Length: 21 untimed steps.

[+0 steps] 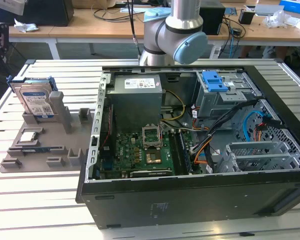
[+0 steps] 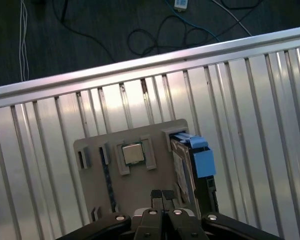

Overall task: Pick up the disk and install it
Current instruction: 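Pick up the disk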

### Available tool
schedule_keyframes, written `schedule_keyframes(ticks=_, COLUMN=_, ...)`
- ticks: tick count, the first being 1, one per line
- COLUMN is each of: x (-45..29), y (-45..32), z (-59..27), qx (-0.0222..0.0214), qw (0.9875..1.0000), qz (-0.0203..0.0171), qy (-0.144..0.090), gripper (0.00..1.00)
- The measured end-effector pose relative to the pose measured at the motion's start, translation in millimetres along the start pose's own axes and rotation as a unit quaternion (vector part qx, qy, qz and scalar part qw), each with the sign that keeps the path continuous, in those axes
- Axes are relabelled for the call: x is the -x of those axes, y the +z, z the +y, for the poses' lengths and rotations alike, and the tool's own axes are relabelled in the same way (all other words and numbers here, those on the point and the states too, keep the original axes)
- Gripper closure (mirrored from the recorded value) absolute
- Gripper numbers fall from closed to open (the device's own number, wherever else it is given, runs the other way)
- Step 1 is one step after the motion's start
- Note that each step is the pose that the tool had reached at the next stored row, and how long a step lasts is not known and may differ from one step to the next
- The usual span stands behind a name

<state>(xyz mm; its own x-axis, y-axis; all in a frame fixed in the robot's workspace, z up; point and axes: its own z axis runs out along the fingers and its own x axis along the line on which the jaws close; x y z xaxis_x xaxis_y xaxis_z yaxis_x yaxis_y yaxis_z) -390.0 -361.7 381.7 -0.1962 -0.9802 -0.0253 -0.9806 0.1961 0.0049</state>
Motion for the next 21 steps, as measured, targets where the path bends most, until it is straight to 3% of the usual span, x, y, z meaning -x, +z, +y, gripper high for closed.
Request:
schedule_keyframes(ticks=2, x=0.0, y=0.0, z=0.0, qx=0.0002, qw=1.0, qz=0.0, qy=-0.01, gripper=0.89)
schedule_keyframes(ticks=11, x=0.0, y=0.0, z=0.0, qx=0.0003, qw=0.9999, qz=0.0001, qy=-0.01, gripper=0.89)
schedule_keyframes(ticks=13, x=0.0, y=0.0, z=0.0, qx=0.0003, qw=0.9999, qz=0.0001, qy=-0.01, gripper=0.83)
schedule_keyframes(ticks=17, x=0.0, y=0.0, z=0.0, qx=0.0002, qw=0.9999, qz=0.0001, qy=-0.01, gripper=0.58)
schedule_keyframes(ticks=18, x=0.0, y=0.0, z=0.0, qx=0.0002, qw=0.9999, qz=0.0002, qy=-0.01, gripper=0.58)
schedule_keyframes(ticks=19, x=0.0, y=0.0, z=0.0, qx=0.0002, qw=0.9999, qz=0.0001, qy=-0.01, gripper=0.52)
schedule_keyframes(ticks=21, x=0.0, y=0.0, z=0.0, qx=0.0003, qw=0.9999, qz=0.0002, qy=-0.01, gripper=0.52)
